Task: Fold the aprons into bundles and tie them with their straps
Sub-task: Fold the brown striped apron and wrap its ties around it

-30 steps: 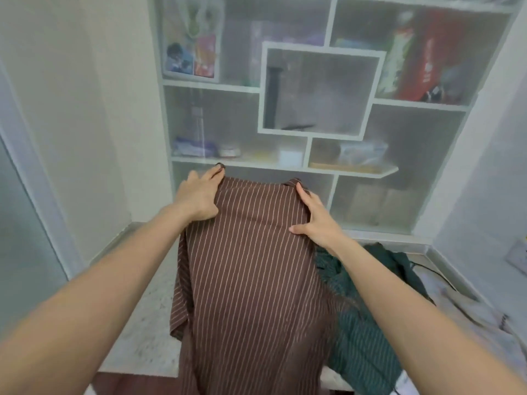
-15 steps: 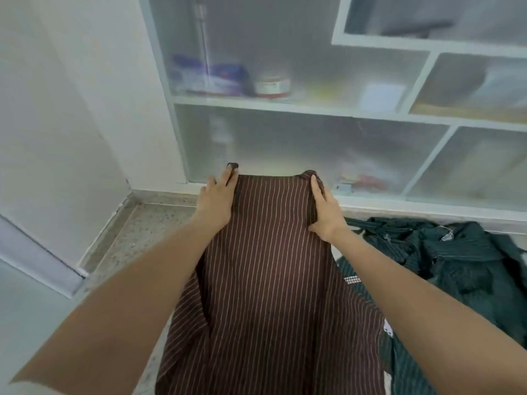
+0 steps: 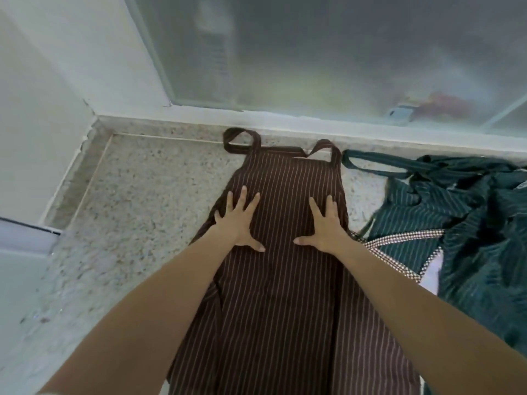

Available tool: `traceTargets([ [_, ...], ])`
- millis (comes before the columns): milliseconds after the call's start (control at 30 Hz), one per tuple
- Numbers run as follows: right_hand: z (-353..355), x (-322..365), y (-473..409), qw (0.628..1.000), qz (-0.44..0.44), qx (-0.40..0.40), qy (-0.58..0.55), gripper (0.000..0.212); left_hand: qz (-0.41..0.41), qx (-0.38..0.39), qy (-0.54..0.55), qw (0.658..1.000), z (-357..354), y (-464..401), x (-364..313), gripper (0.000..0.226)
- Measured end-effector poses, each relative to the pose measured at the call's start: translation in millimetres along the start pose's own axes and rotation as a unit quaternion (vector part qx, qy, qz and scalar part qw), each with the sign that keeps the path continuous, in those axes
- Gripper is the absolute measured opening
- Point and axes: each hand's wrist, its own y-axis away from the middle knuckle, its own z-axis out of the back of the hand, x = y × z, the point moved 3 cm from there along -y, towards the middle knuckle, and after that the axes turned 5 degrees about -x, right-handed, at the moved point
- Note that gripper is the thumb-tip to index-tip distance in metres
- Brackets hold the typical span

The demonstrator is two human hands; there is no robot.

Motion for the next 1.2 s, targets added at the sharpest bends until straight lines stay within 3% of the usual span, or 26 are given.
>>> traceTargets([
  [200,3.9,-2.7,-12.9,0.999,0.023,0.034,0.035,0.125,-0.01,-0.091,0.08,0.993,-2.9,5.3,27.5,0.128],
  [333,6.2,-5.6,-17.2,0.998,0.035,0.028,0.041,0.125,-0.005,-0.145,0.116,0.983,-12.0,25.1,51.3,0.104],
  [400,7.8,-4.7,-15.3,0.998,0.034,0.015,0.05,0.124,0.019,-0.163,0.07,0.984,-10.1,39.6,60.4,0.091],
  [500,10.7,9.6,-4.1,0.988,0.029,-0.066,0.135,0.116,0.098,-0.175,-0.005,0.98,-7.6,63.8,69.4,0.077],
  [600,-1.0,40.4,18.8,0.971,0.048,-0.151,0.177,0.088,0.153,-0.138,0.053,0.977,-14.5,77.8,78.7,0.072],
  [700,-35.6,63.6,37.6,0.991,0.035,-0.094,0.088,0.081,0.09,-0.124,0.145,0.977,-20.3,78.9,87.4,0.072],
  [833,-63.0,74.1,46.3,0.998,0.021,0.035,0.041,0.116,0.038,-0.083,0.211,0.973,-14.4,85.6,102.9,0.07],
  [967,-70.0,75.4,48.3,0.996,-0.006,0.036,0.078,0.129,0.004,-0.045,0.158,0.986,-5.2,96.6,119.5,0.072],
  [1067,-67.6,91.0,54.9,0.988,-0.024,-0.029,0.149,0.126,0.077,-0.016,0.054,0.995,-5.2,103.5,126.6,0.079],
  [1133,-70.0,104.7,63.0,0.982,-0.04,-0.084,0.166,0.117,0.144,-0.046,0.004,0.988,-4.0,113.1,130.5,0.065],
  [1200,-78.1,113.8,70.0,0.985,-0.059,-0.094,0.134,0.103,0.161,-0.076,-0.012,0.984,-2.7,118.7,134.5,0.039],
])
